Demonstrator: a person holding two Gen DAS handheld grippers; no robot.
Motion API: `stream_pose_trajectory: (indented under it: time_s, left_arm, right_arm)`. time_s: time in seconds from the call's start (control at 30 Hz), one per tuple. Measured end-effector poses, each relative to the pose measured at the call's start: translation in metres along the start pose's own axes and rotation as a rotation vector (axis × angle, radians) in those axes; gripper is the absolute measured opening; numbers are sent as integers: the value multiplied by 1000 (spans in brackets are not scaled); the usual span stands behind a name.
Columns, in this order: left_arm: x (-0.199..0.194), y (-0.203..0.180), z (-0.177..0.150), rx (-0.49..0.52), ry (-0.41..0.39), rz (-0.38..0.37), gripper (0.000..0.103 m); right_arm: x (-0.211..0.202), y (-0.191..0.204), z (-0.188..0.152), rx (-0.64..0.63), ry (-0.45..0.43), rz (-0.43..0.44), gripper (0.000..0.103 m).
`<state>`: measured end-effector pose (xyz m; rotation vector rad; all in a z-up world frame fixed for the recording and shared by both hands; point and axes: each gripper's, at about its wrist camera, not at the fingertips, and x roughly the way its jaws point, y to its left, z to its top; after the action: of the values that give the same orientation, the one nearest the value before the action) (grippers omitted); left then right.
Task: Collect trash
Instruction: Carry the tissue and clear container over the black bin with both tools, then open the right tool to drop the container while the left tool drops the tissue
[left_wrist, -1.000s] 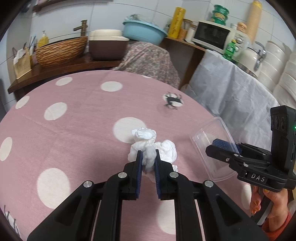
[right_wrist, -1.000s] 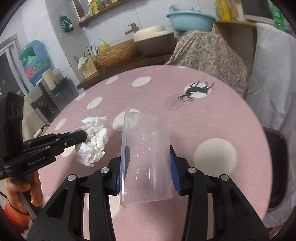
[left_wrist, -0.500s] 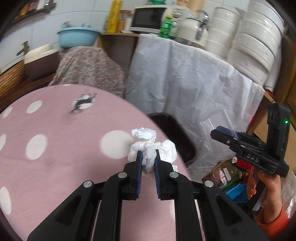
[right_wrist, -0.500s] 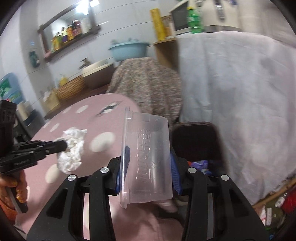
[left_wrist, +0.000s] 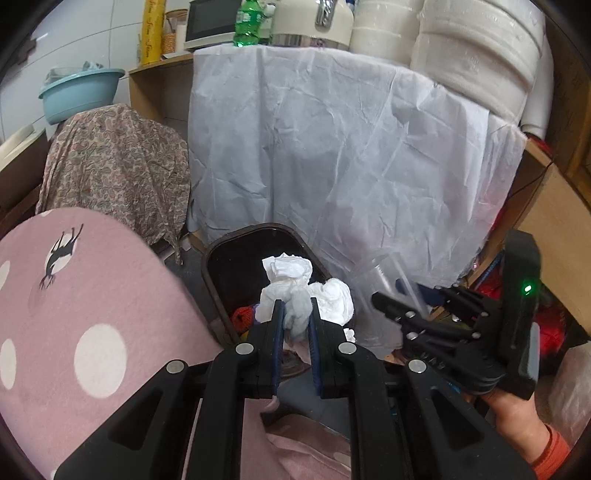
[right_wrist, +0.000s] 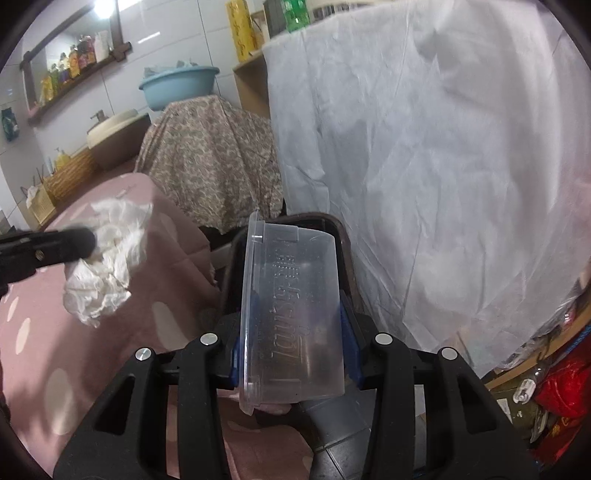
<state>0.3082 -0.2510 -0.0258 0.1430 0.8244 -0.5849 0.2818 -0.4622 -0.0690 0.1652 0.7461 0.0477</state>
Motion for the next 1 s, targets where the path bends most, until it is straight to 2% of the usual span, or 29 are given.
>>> stream_pose_trajectory:
  time_s: [0.23, 0.4, 0.43, 0.47, 0.53, 0.73, 1.0]
  left_arm:
    - [62, 1, 24, 0, 86, 85, 13]
    - [92, 2, 35, 14, 118, 133, 13]
    - [96, 2, 36, 15, 125, 137, 13]
    - [102, 1, 38, 21, 132, 147, 13]
    - [113, 1, 40, 27, 148, 163, 13]
    - [152, 7, 47, -16, 224, 181, 13]
    - [191, 7, 43, -67, 306, 184, 13]
  right_arm:
    - [82, -15, -5, 119, 103, 42, 42]
    - [136, -24, -10, 194, 161, 56, 43]
    - [143, -25, -11, 202, 163, 51, 44]
    - [150, -27, -13, 207, 167, 45, 53]
    - [157, -29, -16, 212, 167, 21, 67]
    - [156, -29, -25, 212, 166, 32, 68]
    - [121, -30, -42, 161, 123, 36, 72]
